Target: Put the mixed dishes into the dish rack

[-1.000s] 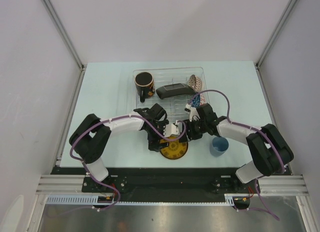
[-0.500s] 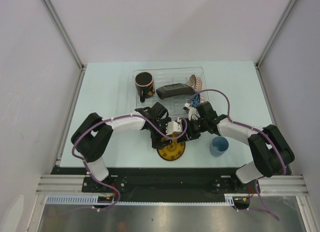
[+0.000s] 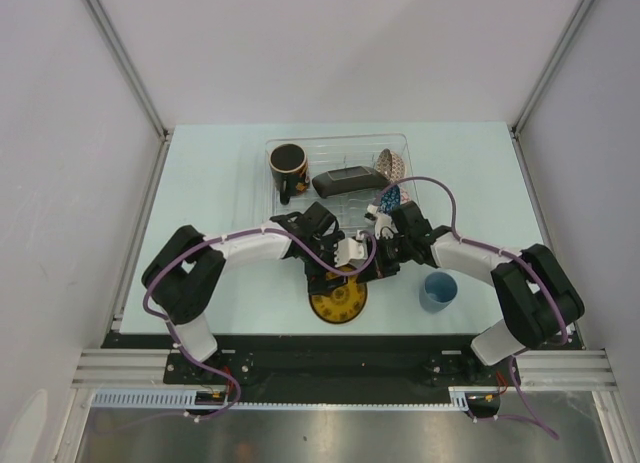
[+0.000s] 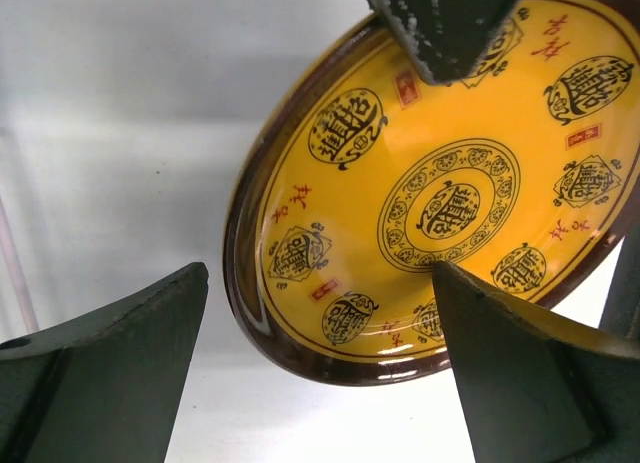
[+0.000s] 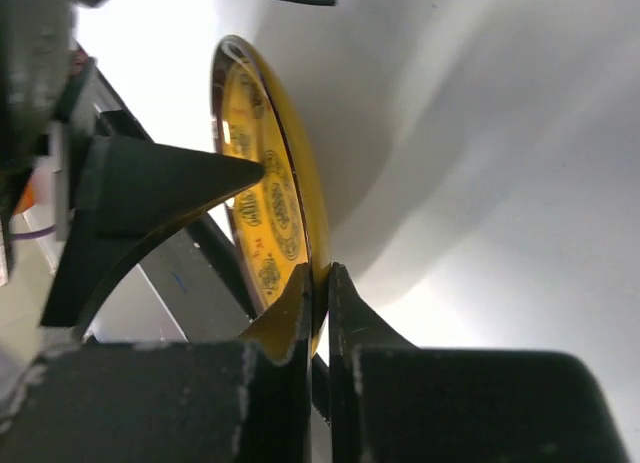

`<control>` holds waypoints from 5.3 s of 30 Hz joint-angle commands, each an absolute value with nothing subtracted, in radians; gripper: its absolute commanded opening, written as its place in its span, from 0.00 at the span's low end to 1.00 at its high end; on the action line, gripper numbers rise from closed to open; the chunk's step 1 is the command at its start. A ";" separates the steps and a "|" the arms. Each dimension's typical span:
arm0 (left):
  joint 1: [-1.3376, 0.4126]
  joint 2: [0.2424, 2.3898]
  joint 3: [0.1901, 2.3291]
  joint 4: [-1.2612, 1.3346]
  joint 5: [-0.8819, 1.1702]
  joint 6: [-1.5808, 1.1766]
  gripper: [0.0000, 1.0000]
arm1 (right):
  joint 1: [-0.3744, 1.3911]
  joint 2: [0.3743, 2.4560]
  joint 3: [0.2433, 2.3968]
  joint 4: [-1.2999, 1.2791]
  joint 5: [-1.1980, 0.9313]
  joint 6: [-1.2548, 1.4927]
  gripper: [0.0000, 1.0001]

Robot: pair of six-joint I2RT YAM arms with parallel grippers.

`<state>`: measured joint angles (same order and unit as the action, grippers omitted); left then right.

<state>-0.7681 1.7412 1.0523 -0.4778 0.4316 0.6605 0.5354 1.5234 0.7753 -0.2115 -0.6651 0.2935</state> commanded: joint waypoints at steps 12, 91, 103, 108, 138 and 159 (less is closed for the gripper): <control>-0.718 1.672 1.233 -0.561 0.385 0.575 1.00 | 0.543 1.468 0.834 -0.227 -0.709 0.258 0.00; -0.684 1.871 2.174 -0.828 0.135 0.439 0.00 | 0.669 0.802 0.976 -0.342 0.264 0.044 0.75; -0.802 1.951 2.192 -0.828 0.097 0.522 0.00 | 0.456 0.727 0.968 -0.396 0.166 0.110 1.00; -0.810 1.898 2.062 -0.770 0.081 0.514 0.00 | 0.414 0.716 0.954 -0.391 0.103 0.123 1.00; -0.896 1.626 1.347 -0.159 -0.017 0.900 0.00 | 0.397 0.701 0.894 -0.374 0.009 0.187 1.00; -0.897 1.749 1.408 -0.207 0.037 0.989 0.00 | 0.399 0.676 0.885 -0.390 0.011 0.198 1.00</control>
